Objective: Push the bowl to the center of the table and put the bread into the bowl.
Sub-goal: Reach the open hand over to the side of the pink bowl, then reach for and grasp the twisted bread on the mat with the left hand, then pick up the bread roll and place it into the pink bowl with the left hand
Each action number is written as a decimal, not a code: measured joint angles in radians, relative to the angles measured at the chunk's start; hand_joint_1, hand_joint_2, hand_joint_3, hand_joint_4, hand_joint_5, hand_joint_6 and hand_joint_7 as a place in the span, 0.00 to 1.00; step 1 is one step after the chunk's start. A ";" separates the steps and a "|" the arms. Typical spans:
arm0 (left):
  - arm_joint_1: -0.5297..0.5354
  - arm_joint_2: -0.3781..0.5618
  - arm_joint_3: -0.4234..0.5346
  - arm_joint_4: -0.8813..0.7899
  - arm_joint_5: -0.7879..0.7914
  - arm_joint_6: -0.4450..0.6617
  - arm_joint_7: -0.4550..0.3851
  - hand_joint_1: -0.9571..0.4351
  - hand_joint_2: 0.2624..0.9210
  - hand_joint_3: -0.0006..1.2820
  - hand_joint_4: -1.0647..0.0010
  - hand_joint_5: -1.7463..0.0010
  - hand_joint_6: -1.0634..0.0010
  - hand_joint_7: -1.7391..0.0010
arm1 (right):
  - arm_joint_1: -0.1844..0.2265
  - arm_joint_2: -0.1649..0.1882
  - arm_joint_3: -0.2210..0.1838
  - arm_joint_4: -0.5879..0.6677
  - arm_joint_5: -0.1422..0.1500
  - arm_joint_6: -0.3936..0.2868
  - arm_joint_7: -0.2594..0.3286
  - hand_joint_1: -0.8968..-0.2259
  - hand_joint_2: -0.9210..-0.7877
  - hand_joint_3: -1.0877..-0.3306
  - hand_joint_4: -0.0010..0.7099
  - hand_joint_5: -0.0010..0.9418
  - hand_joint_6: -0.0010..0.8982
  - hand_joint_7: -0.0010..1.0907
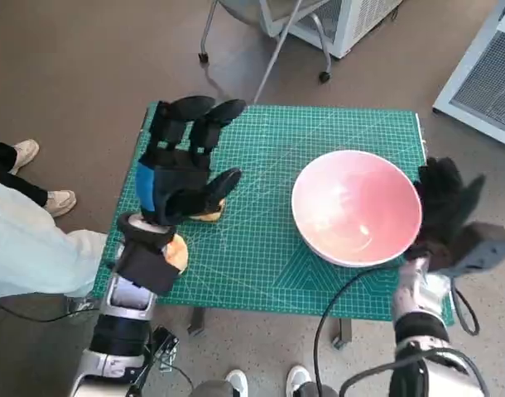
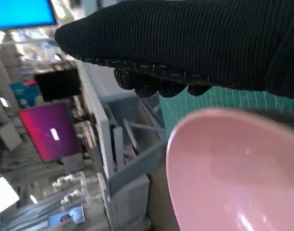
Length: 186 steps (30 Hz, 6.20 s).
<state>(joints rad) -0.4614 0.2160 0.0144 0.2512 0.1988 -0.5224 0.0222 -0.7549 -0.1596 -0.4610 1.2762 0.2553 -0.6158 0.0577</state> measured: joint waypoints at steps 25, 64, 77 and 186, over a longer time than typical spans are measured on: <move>0.081 0.024 0.044 -0.048 0.043 0.002 0.068 0.61 0.97 0.11 0.75 0.66 0.69 0.55 | -0.103 0.102 -0.015 0.026 0.020 0.100 0.019 0.55 0.00 0.25 0.35 0.01 0.00 0.76; 0.115 0.037 0.058 -0.075 0.044 0.026 0.080 0.62 1.00 0.08 0.74 0.67 0.69 0.55 | -0.212 0.120 0.060 0.037 -0.097 0.164 -0.038 0.59 0.00 0.22 0.33 0.01 0.00 0.74; 0.095 0.287 0.088 -0.057 0.123 0.040 -0.012 0.60 0.99 0.02 0.69 0.81 0.69 0.63 | -0.214 0.020 0.178 -0.058 -0.196 -0.126 -0.003 0.49 0.00 0.27 0.47 0.06 0.02 0.76; -0.615 0.289 -0.751 0.966 0.835 0.173 -0.107 0.66 0.99 0.12 0.51 0.30 0.42 0.37 | 0.073 -0.037 0.305 -0.538 -0.138 -0.344 0.230 0.49 0.00 0.40 0.51 0.03 0.02 0.75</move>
<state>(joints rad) -1.0762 0.5046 -0.7368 1.2168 1.0342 -0.3499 -0.0844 -0.6824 -0.1967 -0.1563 0.7380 0.1169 -0.9599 0.2879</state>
